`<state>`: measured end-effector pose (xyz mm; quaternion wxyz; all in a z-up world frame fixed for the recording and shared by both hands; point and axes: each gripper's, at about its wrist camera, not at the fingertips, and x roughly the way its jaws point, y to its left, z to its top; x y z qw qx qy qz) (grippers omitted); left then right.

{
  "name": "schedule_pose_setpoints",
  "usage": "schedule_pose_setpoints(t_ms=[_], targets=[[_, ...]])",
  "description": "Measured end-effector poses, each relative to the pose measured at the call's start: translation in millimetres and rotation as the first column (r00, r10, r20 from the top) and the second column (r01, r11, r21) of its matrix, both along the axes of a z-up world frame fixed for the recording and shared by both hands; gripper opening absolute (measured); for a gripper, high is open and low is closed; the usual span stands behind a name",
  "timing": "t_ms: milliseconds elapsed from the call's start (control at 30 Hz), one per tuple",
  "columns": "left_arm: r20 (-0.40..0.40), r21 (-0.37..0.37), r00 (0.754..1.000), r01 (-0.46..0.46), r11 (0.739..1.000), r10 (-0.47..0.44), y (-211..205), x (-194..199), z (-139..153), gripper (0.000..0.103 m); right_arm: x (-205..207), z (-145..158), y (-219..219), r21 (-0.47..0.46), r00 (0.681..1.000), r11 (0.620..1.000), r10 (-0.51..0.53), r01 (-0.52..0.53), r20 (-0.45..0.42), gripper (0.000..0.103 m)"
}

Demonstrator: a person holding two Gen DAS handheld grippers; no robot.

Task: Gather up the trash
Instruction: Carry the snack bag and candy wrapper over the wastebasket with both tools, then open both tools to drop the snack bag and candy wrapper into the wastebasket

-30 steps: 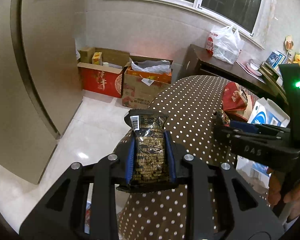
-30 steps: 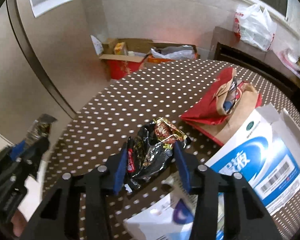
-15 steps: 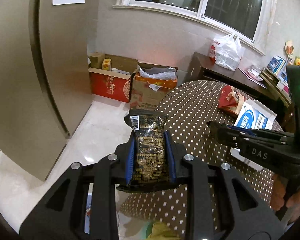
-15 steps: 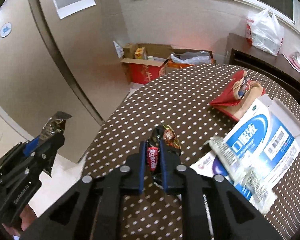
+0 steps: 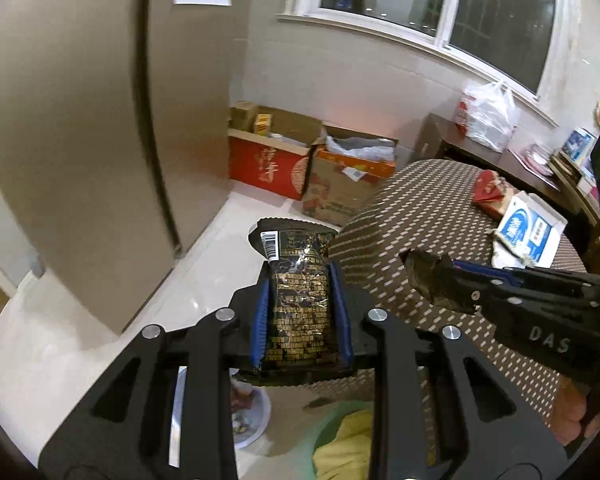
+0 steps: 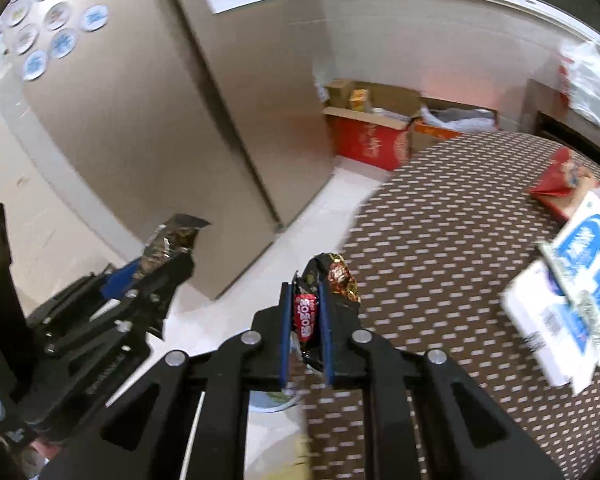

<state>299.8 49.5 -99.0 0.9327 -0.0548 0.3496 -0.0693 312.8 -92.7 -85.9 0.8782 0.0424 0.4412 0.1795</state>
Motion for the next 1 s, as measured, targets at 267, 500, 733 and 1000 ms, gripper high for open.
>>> schedule_pose_setpoints(t_ms=[267, 500, 733, 1000], targets=[[-0.065, 0.008, 0.991, -0.115, 0.993, 0.115, 56, -28, -19, 0.028, -16, -12, 66, 0.019, 0.994, 0.995, 0.103, -0.102, -0.041, 0.013], [-0.151, 0.039, 0.974, -0.164, 0.986, 0.168, 84, -32, -46, 0.054, -20, -36, 102, 0.011, 0.983, 0.989, 0.151, -0.150, -0.101, 0.013], [-0.169, 0.079, 0.964, -0.194, 0.978, 0.205, 101, -42, -63, 0.066, -26, -59, 116, -0.008, 0.973, 0.985, 0.167, -0.170, -0.157, 0.013], [-0.220, 0.068, 0.946, -0.230, 0.971, 0.239, 124, -62, -81, 0.066, -21, -89, 143, -0.038, 0.957, 0.980, 0.185, -0.198, -0.223, 0.029]])
